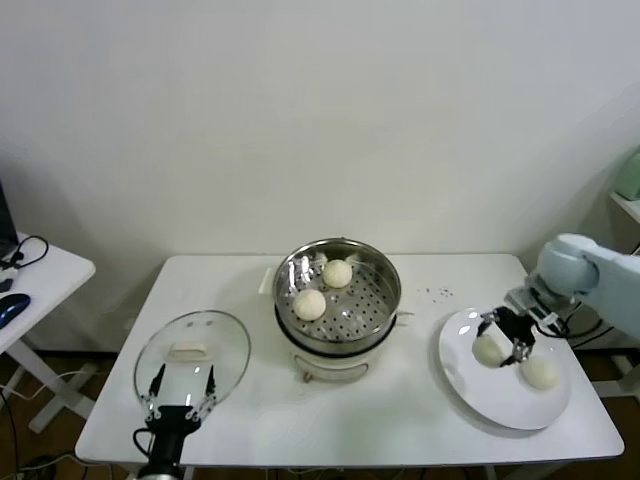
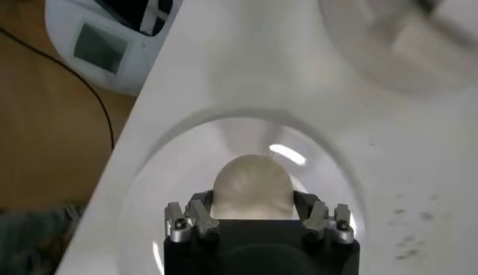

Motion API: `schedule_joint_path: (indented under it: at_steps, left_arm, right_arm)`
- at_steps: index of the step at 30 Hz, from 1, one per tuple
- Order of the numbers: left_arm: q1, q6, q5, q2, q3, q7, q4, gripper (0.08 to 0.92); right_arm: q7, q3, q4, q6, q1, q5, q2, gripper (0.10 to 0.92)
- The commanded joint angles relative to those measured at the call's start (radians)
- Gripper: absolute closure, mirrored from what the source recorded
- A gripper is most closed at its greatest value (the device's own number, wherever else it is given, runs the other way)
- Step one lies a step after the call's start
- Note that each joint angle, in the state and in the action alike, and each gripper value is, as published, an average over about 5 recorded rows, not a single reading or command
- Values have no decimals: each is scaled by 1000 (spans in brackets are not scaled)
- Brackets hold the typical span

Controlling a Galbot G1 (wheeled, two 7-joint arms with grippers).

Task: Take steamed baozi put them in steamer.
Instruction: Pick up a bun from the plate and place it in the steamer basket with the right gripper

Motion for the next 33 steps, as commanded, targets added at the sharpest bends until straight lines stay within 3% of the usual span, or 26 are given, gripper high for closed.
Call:
schedule_joint_path:
  at_steps: [1, 6, 13, 25, 33]
  left_arm:
    - [1, -1, 4, -2, 3, -1, -2, 177]
    - [1, -3, 4, -2, 2, 1, 2, 177]
    - [2, -7, -1, -3, -1, -2, 12, 177]
    - [10, -14, -10, -2, -12, -3, 18, 177]
    - [10, -12, -16, 2, -12, -2, 26, 177]
  right_arm:
    - [-53, -92, 138, 182, 352, -139, 136, 313]
    - [-59, -27, 190, 274, 334, -302, 208, 311]
    - [-52, 38, 222, 293, 258, -395, 349, 303]
    - [-36, 101, 81, 276, 94, -431, 649, 304]
    - [-31, 85, 43, 262, 10, -423, 705, 304]
